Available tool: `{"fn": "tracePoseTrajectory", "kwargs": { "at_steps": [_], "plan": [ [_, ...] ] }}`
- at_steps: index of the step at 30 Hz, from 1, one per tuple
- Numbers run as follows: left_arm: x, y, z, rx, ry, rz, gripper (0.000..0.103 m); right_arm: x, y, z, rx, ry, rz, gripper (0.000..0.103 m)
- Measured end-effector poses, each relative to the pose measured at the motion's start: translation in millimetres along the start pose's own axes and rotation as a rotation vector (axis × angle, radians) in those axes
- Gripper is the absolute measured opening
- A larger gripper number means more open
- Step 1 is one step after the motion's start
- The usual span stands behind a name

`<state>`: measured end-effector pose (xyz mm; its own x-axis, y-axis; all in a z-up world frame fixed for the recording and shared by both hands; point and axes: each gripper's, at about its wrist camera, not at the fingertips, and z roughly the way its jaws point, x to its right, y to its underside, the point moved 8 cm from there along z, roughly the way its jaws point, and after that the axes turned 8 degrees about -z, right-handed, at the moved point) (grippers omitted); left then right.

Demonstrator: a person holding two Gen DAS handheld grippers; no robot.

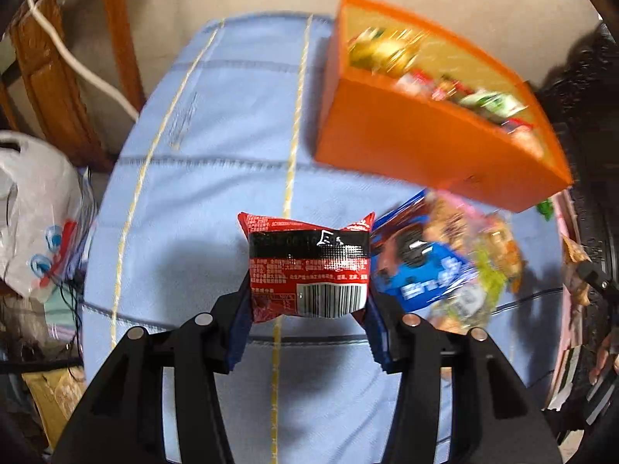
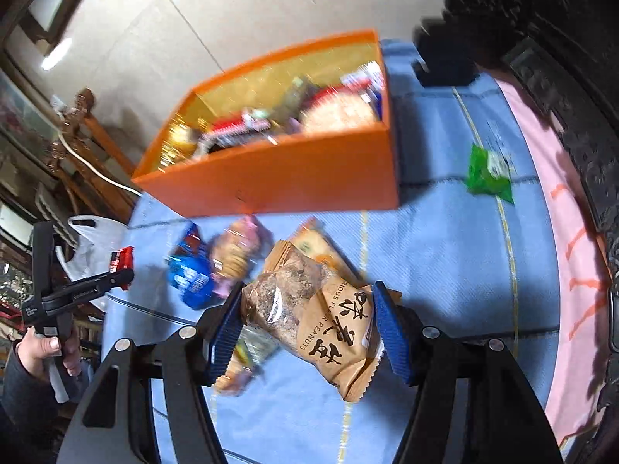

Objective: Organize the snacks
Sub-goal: 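Drop the red pack and peanut bag into the orange box, opening both tools, then grasp the blue cookie bag with left tool while right tool grasps the small green pack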

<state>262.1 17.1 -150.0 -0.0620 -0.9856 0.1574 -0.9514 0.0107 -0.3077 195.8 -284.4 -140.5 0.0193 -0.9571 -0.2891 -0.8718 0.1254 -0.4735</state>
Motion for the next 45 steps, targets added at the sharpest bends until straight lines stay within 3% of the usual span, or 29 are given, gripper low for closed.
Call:
{"fn": "tracePoseTrajectory", "kwargs": {
  "at_steps": [3,8,14,16,17,18,20,23,29,38,42,45],
  "plan": [
    [23.4,-20.1,-23.2,0.057,0.018,0.041,0.049,-11.0,-27.8,-14.2,0.063,-0.021,-0.028,0.065],
    [74.7,-81.5,-41.3,0.143,0.079,0.093,0.049,-18.6,-83.0,-17.7,0.149,-0.031,-0.061,0.065],
    [127.9,-133.3,-17.4,0.136,0.102,0.105,0.052,-17.6,-135.0,8.1,0.201,-0.031,-0.035,0.068],
    [136.6,-141.4,-5.7,0.12,0.093,0.085,0.07,-13.5,-144.6,14.3,0.241,-0.044,0.03,0.082],
    [141.1,-144.0,-4.5,0.136,0.076,0.08,0.093,-11.7,-147.2,14.4,0.259,-0.08,0.077,0.087],
    [146.7,-144.7,-10.2,0.191,0.075,0.089,0.098,-7.7,-148.6,13.2,0.285,-0.124,0.152,0.094],
    [156.0,-136.9,-14.9,0.231,0.083,0.144,0.098,-3.4,-144.8,9.9,0.318,-0.136,0.198,0.098],
    [150.0,-120.6,-2.5,0.176,0.018,0.171,0.098,-2.5,-131.2,12.6,0.29,-0.082,0.151,0.098],
    [112.0,-84.2,6.4,0.092,-0.015,0.08,0.098,22.9,-71.8,9.3,0.202,-0.017,0.181,0.099],
    [82.1,-23.5,38.1,-0.042,-0.083,0.053,0.098,54.5,12.3,14.5,0.057,0.022,0.265,0.099],
    [78.6,0.3,53.6,-0.105,-0.086,0.046,0.098,56.5,24.4,18.1,0.027,0.053,0.224,0.099],
    [74.7,6.7,61.6,-0.128,-0.099,0.014,0.098,71.5,21.9,14.4,0.06,0.098,0.242,0.099]
  ]
}}
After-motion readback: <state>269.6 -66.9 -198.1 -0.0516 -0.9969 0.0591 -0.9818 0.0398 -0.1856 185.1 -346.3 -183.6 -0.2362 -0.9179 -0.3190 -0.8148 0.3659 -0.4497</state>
